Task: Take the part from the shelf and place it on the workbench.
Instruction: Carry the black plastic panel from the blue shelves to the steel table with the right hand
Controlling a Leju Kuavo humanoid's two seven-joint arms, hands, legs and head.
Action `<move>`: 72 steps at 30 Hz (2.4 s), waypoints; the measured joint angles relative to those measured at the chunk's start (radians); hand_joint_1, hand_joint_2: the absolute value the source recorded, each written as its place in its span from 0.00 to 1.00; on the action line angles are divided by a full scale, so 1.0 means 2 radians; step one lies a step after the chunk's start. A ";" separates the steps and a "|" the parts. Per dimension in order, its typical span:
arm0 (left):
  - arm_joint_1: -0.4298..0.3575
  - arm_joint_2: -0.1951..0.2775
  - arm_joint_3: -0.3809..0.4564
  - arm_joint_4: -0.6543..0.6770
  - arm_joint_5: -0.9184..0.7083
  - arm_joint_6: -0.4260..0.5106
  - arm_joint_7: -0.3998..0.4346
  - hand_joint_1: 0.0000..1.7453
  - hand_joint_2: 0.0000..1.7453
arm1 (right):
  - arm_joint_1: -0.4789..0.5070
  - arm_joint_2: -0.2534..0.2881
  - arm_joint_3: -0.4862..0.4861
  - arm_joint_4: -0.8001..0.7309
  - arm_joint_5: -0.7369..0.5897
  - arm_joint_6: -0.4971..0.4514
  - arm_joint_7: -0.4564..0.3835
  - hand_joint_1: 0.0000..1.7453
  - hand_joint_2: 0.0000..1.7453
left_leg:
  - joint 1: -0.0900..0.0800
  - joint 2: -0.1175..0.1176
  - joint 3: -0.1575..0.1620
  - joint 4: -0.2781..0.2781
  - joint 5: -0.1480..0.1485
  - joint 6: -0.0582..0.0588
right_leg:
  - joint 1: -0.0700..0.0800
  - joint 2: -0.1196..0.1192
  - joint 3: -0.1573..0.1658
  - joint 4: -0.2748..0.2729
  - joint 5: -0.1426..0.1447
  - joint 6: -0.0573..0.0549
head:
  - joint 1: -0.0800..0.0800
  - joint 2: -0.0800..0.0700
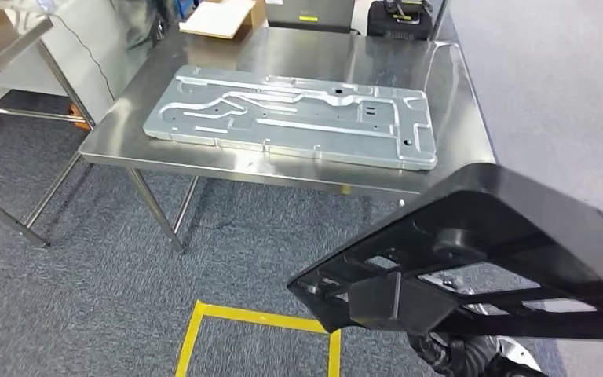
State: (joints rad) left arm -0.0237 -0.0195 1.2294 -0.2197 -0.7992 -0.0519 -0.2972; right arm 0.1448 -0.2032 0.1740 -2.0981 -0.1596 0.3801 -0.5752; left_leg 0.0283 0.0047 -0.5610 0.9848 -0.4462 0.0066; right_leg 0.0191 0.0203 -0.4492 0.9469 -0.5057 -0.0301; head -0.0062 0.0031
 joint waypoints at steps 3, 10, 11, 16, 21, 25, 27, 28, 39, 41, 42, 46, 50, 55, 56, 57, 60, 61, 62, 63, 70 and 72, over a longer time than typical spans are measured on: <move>-0.002 -0.002 0.000 0.000 0.000 0.001 -0.001 0.00 1.00 | 0.000 0.000 0.000 0.000 0.000 0.000 0.000 1.00 1.00 | 0.001 0.000 0.001 0.002 0.003 0.009 | -0.002 -0.002 -0.004 0.013 -0.013 0.006 | 0.000 0.000; -0.003 -0.001 0.000 0.000 0.000 0.002 -0.001 0.00 1.00 | -0.002 0.000 0.000 0.000 0.000 0.000 0.000 1.00 1.00 | -0.004 0.000 0.007 0.002 -0.006 0.014 | -0.010 -0.008 -0.090 0.136 -0.034 0.014 | 0.000 0.000; -0.003 -0.001 0.000 0.000 -0.001 0.002 -0.001 0.00 1.00 | -0.002 0.000 0.000 0.000 0.001 0.000 0.000 1.00 1.00 | -0.005 -0.001 0.010 0.002 -0.008 0.015 | -0.008 -0.008 -0.080 0.103 -0.009 0.008 | 0.000 0.000; -0.004 -0.005 0.000 0.000 -0.003 0.001 -0.001 0.00 1.00 | -0.004 0.000 0.000 -0.001 0.002 -0.001 0.000 1.00 1.00 | -0.004 -0.002 0.014 -0.002 -0.012 0.008 | 0.004 -0.008 -0.053 0.016 0.028 -0.019 | 0.001 0.000; -0.005 -0.003 0.001 -0.001 -0.004 0.001 -0.002 0.00 1.00 | -0.004 0.000 0.000 -0.002 0.003 -0.001 0.000 1.00 1.00 | -0.005 -0.002 -0.020 0.073 -0.055 0.000 | -0.002 -0.010 -0.039 -0.006 0.033 -0.014 | 0.001 0.000; -0.003 -0.001 0.001 -0.001 -0.005 0.001 -0.002 0.00 1.00 | -0.004 0.000 0.000 -0.002 0.004 0.000 0.000 1.00 1.00 | -0.005 -0.002 -0.053 0.129 -0.059 -0.004 | 0.000 -0.009 -0.039 0.009 0.021 -0.012 | 0.000 0.000; -0.003 -0.001 0.001 -0.001 -0.005 0.000 -0.002 0.00 1.00 | -0.004 0.000 0.000 -0.002 0.004 0.000 0.000 1.00 1.00 | -0.005 -0.002 -0.025 0.067 -0.024 -0.001 | 0.000 -0.008 -0.035 0.013 0.015 -0.009 | 0.000 0.000; -0.004 0.000 0.002 -0.001 -0.005 0.000 -0.002 0.00 1.00 | -0.004 0.000 0.000 -0.002 0.004 0.000 0.000 1.00 1.00 | -0.006 -0.002 -0.011 0.037 -0.013 0.001 | 0.001 -0.008 -0.034 0.015 0.013 -0.007 | 0.001 0.000; -0.004 0.002 0.004 -0.001 -0.008 -0.003 -0.005 0.00 1.00 | -0.005 0.000 0.001 -0.002 0.003 -0.002 0.001 1.00 1.00 | 0.000 -0.002 0.013 0.003 -0.018 0.015 | -0.015 -0.008 -0.119 0.167 -0.049 0.026 | 0.001 0.000; -0.004 0.002 0.005 -0.001 -0.008 -0.003 -0.005 0.00 1.00 | -0.005 0.000 0.001 -0.002 0.003 -0.002 0.001 1.00 1.00 | 0.003 -0.002 0.022 0.003 -0.023 0.011 | -0.018 -0.009 -0.108 0.128 -0.013 0.027 | 0.001 0.000; -0.004 0.002 0.005 -0.001 -0.008 -0.003 -0.005 0.00 1.00 | -0.005 0.000 0.001 -0.002 0.003 -0.002 0.001 1.00 1.00 | 0.004 -0.003 0.027 0.001 -0.026 0.009 | -0.019 -0.009 -0.095 0.090 0.012 0.027 | 0.001 0.000; -0.005 0.001 0.006 -0.001 -0.009 -0.003 -0.007 0.00 1.00 | -0.005 0.000 0.001 -0.002 0.004 -0.003 0.001 1.00 1.00 | 0.006 -0.003 0.038 -0.010 -0.027 -0.004 | -0.010 -0.011 -0.071 0.020 0.035 0.015 | 0.001 0.000; -0.007 0.002 0.006 -0.001 -0.010 -0.004 -0.009 0.00 1.00 | -0.005 0.000 0.001 -0.003 0.004 -0.003 0.001 1.00 1.00 | 0.005 -0.002 0.028 0.027 -0.040 -0.011 | -0.012 -0.011 -0.053 0.007 0.036 0.004 | 0.001 0.000; -0.005 0.002 0.008 -0.001 -0.010 -0.005 -0.015 0.00 1.00 | -0.003 0.000 0.001 -0.003 0.005 -0.005 0.001 1.00 1.00 | 0.000 -0.002 -0.050 0.139 -0.075 -0.009 | -0.007 -0.009 -0.038 0.005 0.026 -0.006 | 0.001 0.000; -0.004 0.002 0.008 -0.001 -0.010 -0.005 -0.016 0.00 1.00 | -0.003 0.000 0.001 -0.003 0.005 -0.005 0.001 1.00 1.00 | -0.001 -0.002 -0.046 0.119 -0.056 -0.008 | -0.006 -0.008 -0.034 0.005 0.023 -0.006 | 0.001 0.000; -0.004 0.003 0.008 -0.001 -0.010 -0.005 -0.016 0.00 1.00 | -0.002 0.000 0.001 -0.003 0.005 -0.006 0.001 1.00 1.00 | -0.001 -0.002 -0.036 0.085 -0.030 -0.007 | -0.006 -0.008 -0.029 0.005 0.020 -0.005 | 0.000 0.000; -0.005 0.003 0.008 -0.001 -0.010 -0.005 -0.017 0.00 1.00 | -0.002 0.000 0.001 -0.003 0.005 -0.006 0.001 1.00 1.00 | -0.002 -0.002 -0.013 0.009 0.004 -0.003 | -0.003 -0.006 -0.023 0.009 0.010 0.002 | 0.001 0.000; -0.005 0.003 0.008 -0.001 -0.010 -0.005 -0.017 0.00 1.00 | -0.001 0.000 0.001 -0.003 0.005 -0.007 0.001 1.00 1.00 | -0.002 -0.002 -0.012 0.004 0.002 -0.001 | -0.002 -0.006 -0.024 0.010 0.008 0.004 | 0.001 0.000; -0.004 0.003 0.008 -0.001 -0.010 -0.005 -0.017 0.00 1.00 | 0.000 0.000 0.001 -0.004 0.006 -0.008 0.000 1.00 1.00 | -0.002 -0.002 -0.011 0.004 0.003 0.002 | -0.002 -0.006 -0.024 0.011 0.005 0.006 | 0.001 0.000; -0.004 0.003 0.008 -0.001 -0.010 -0.005 -0.017 0.00 1.00 | 0.000 0.000 0.002 -0.005 0.007 -0.009 0.000 1.00 1.00 | -0.001 -0.002 -0.010 0.003 0.007 0.005 | -0.003 -0.006 -0.024 0.013 0.002 0.009 | 0.001 0.000; -0.005 0.002 0.009 -0.001 -0.010 -0.004 -0.019 0.00 1.00 | 0.005 -0.001 0.003 -0.010 0.011 -0.012 -0.002 1.00 1.00 | -0.002 -0.002 -0.006 0.004 0.001 0.012 | -0.013 -0.008 -0.103 0.161 -0.057 0.025 | 0.001 0.000; -0.006 0.003 0.009 -0.001 -0.010 -0.005 -0.020 0.00 1.00 | 0.006 -0.002 0.003 -0.011 0.011 -0.012 -0.002 1.00 1.00 | -0.003 -0.003 -0.001 0.003 -0.002 0.012 | -0.012 -0.007 -0.083 0.109 -0.017 0.020 | 0.001 0.000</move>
State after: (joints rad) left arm -0.0349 -0.0144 1.2473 -0.2213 -0.8198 -0.0611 -0.3375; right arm 0.1562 -0.2063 0.1808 -2.1203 -0.1381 0.3566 -0.5787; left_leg 0.0227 -0.0007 -0.5628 0.9916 -0.4493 0.0298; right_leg -0.0043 0.0053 -0.6159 1.1649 -0.5397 0.0104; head -0.0049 0.0031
